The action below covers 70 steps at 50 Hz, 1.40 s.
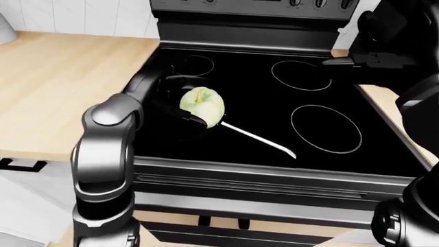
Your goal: Pick the squash from the pan and place it on the plate.
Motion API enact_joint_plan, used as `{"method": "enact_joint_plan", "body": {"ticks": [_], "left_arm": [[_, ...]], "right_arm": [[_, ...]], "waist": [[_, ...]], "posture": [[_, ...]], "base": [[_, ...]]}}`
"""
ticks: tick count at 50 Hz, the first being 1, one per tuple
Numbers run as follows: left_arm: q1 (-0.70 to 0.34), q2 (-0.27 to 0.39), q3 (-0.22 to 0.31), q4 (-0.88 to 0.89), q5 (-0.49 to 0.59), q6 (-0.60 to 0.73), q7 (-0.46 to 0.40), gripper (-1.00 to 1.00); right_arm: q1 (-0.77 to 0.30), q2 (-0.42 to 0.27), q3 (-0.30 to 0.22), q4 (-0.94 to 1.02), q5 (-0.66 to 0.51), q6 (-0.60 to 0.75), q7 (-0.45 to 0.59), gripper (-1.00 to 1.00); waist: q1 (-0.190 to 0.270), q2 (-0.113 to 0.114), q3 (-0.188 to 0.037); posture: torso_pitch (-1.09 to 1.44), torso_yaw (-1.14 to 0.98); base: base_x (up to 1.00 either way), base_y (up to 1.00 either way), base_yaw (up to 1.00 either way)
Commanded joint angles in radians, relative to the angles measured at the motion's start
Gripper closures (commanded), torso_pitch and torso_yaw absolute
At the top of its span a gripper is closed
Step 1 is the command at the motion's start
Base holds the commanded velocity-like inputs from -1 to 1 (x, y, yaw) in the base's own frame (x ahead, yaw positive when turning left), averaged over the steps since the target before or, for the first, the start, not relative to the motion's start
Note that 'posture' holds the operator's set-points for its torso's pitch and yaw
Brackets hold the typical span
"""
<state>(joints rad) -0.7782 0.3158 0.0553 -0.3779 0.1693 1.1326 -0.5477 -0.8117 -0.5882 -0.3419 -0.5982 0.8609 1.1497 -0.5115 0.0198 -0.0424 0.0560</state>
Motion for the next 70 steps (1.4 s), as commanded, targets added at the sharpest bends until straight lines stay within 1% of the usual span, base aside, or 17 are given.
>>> {"method": "enact_joint_plan", "body": {"ticks": [1,6,21,25,28,30,35,39,51,59,67,70], "left_arm": [[-0.026,0.001,0.009,-0.025,0.022,-0.038,-0.003,-0.79],[-0.022,-0.016,0.008,0.003,0.05,-0.066,-0.011,-0.8],[-0.027,-0.04,0.015,0.092,0.104,-0.148,-0.017,-0.83],[-0.034,-0.04,0.011,0.095,0.117,-0.144,-0.022,-0.84],[-0.031,-0.041,0.009,0.119,0.126,-0.177,-0.02,-0.85],[-0.028,-0.045,0.008,0.135,0.132,-0.195,-0.022,-0.91],[-0.036,-0.048,0.008,0.175,0.152,-0.224,-0.024,-0.91],[-0.033,-0.055,0.016,0.213,0.154,-0.253,-0.018,-0.91],[-0.043,-0.067,0.013,0.309,0.155,-0.325,0.015,-0.89],[-0.059,-0.068,0.003,0.37,0.176,-0.365,0.02,-0.91],[-0.094,-0.076,0.011,0.43,0.184,-0.388,0.034,-0.9],[-0.093,-0.079,0.006,0.463,0.182,-0.414,0.047,-0.91]], "right_arm": [[-0.024,-0.016,-0.016,-0.013,-0.004,-0.03,0.001,-1.0],[-0.024,-0.018,-0.016,-0.011,-0.002,-0.033,-0.001,-1.0],[-0.023,-0.02,-0.017,-0.014,0.002,-0.036,-0.003,-1.0],[-0.018,-0.02,-0.013,-0.011,-0.004,-0.044,0.002,-1.0],[-0.021,-0.019,-0.016,-0.014,0.0,-0.037,-0.001,-1.0],[-0.021,-0.019,-0.015,-0.013,-0.001,-0.039,0.001,-1.0],[-0.028,-0.02,-0.014,-0.012,0.003,-0.034,-0.004,-1.0],[-0.029,-0.022,-0.016,-0.013,0.007,-0.032,-0.006,-1.0],[-0.023,-0.024,-0.016,-0.013,0.007,-0.041,-0.003,-1.0],[-0.023,-0.024,-0.015,-0.013,0.006,-0.043,-0.003,-1.0],[-0.027,-0.026,-0.018,-0.014,0.014,-0.037,-0.008,-1.0],[-0.021,-0.026,-0.015,-0.013,0.009,-0.044,-0.004,-1.0]], "waist": [[0.0,-0.001,-0.026],[0.0,-0.002,-0.026],[0.001,-0.005,-0.029],[0.0,-0.005,-0.029],[0.0,-0.006,-0.029],[0.001,-0.006,-0.03],[0.001,-0.005,-0.031],[0.001,-0.006,-0.031],[0.001,-0.008,-0.032],[0.001,-0.008,-0.033],[0.001,-0.009,-0.034],[0.001,-0.01,-0.033]], "posture": [[0.0,0.0],[0.0,0.0],[0.0,0.0],[0.0,0.0],[0.0,0.0],[0.0,0.0],[0.0,0.0],[0.0,0.0],[0.0,0.0],[0.0,0.0],[0.0,0.0],[0.0,0.0]], "base": [[0.0,0.0,0.0],[0.0,0.0,0.0],[0.0,0.0,0.0],[0.0,0.0,0.0],[0.0,0.0,0.0],[0.0,0.0,0.0],[0.0,0.0,0.0],[0.0,0.0,0.0],[0.0,0.0,0.0],[0.0,0.0,0.0],[0.0,0.0,0.0],[0.0,0.0,0.0]]}}
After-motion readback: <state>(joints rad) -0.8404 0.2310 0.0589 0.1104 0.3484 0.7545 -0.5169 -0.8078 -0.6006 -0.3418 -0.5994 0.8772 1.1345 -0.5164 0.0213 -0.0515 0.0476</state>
